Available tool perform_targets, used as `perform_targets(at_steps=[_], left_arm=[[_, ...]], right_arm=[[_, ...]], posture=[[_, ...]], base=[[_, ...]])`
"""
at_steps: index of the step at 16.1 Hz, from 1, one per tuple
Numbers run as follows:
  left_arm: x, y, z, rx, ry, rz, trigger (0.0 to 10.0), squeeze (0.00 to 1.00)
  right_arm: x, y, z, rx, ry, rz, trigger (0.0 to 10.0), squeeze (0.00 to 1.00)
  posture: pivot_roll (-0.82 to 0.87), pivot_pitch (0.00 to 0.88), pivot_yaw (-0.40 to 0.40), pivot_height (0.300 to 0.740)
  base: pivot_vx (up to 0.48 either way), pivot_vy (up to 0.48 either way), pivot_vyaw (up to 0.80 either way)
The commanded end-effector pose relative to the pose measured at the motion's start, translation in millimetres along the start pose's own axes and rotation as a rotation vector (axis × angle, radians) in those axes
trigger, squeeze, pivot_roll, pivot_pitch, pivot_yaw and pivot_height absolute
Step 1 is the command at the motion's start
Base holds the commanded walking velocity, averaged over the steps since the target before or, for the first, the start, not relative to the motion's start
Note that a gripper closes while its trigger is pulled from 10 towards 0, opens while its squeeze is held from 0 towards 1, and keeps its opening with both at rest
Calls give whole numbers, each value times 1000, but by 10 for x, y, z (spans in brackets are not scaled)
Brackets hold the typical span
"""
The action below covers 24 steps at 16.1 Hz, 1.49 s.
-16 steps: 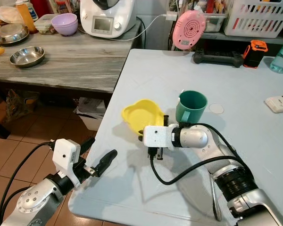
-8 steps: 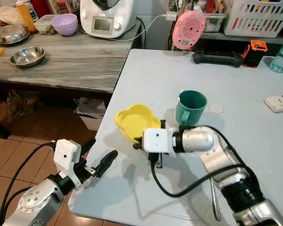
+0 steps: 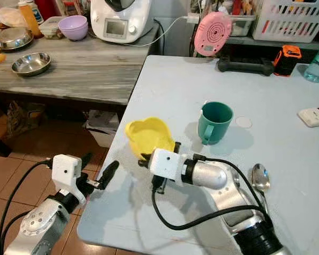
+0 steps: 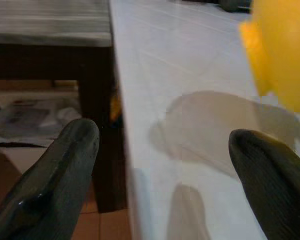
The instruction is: Setting the table
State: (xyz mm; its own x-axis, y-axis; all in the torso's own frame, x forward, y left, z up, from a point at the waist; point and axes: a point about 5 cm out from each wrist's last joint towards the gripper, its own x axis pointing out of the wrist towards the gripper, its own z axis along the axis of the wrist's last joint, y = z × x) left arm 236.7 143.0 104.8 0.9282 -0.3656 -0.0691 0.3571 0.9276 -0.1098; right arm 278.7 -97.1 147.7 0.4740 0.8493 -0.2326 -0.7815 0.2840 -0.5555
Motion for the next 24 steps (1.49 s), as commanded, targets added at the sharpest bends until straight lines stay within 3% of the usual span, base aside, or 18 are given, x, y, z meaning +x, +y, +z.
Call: perform_targets(at_steps=[1,6,18,24], left_arm=[[20,62,19,8,-16,45,10000,0],[51,123,37,-38,-24,122,10000,0],[46,113,-3,-7,6,155,10000,0],[54,108,-8,-6,16,147,10000,0]], right_arm=[[-3,-34,47,-18,-11,-79,10000,0],[16,-66,8,27,1,-195,10000,0],[48,-78,-28,48,15,-220,10000,0],[50,-73,-39,53,21,-230,10000,0]], posture=[[-132,82,50,740],[-133,81,49,740],[-128,92,39,740],[-128,93,49,740]], base=[[0,0,0],[0,0,0],[0,0,0],[-256,0,0]])
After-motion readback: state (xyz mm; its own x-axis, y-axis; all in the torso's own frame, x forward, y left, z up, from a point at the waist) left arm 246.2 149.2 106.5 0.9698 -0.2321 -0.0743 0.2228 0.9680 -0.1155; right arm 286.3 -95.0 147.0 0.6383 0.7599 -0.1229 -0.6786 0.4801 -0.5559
